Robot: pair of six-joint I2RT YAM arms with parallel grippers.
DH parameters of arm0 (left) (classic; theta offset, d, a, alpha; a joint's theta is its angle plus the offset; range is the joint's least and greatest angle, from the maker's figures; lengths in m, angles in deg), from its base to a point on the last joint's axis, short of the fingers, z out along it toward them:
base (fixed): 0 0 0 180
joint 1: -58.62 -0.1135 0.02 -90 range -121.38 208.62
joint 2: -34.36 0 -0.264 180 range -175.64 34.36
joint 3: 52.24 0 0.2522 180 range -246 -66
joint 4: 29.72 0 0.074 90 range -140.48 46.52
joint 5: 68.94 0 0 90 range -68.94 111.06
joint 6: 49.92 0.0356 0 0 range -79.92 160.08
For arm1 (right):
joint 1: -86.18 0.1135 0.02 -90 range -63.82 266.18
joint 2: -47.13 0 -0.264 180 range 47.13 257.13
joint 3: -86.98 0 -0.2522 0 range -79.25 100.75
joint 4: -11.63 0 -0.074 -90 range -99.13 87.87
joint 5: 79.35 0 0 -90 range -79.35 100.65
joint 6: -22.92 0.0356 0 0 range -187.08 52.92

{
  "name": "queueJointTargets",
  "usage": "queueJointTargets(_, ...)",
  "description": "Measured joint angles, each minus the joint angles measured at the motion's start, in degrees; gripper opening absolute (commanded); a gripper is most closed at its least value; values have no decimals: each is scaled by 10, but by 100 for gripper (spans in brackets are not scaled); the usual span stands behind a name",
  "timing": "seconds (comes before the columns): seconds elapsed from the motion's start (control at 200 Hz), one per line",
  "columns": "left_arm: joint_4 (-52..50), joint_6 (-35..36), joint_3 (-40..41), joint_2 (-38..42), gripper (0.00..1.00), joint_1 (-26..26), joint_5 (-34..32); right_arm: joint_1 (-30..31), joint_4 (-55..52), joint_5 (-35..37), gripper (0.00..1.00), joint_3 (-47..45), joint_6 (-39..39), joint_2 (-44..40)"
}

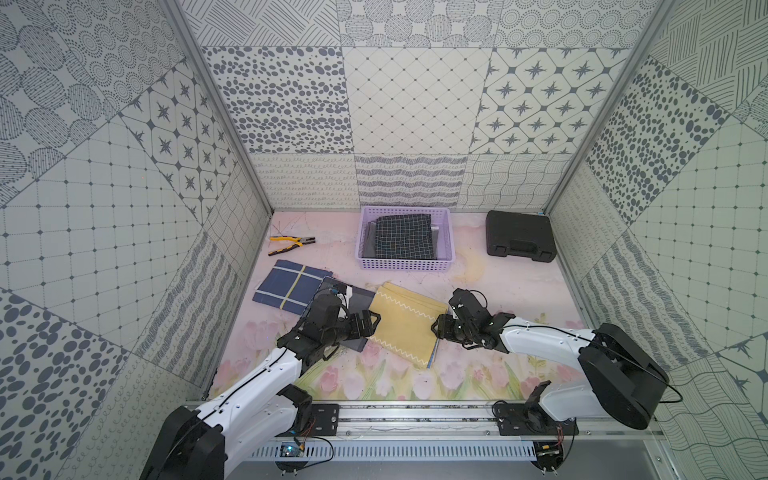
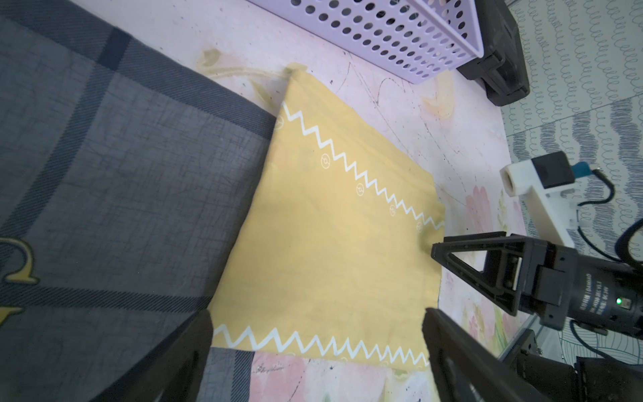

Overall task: Put the folded pillowcase in the basket
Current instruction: Pick up the pillowcase from the center of the board.

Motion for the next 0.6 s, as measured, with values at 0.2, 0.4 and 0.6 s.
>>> queueJointTargets(0.2,2,-2,5,0,99,0,0,0,26,-2,43,7,9,23)
queueJointTargets(0.4,2,-2,5,1,99,1,0,0,38,3,23,7,12,35)
queueJointTargets(0.6,2,-2,5,0,99,3,0,-1,39,5,9,7,10,39)
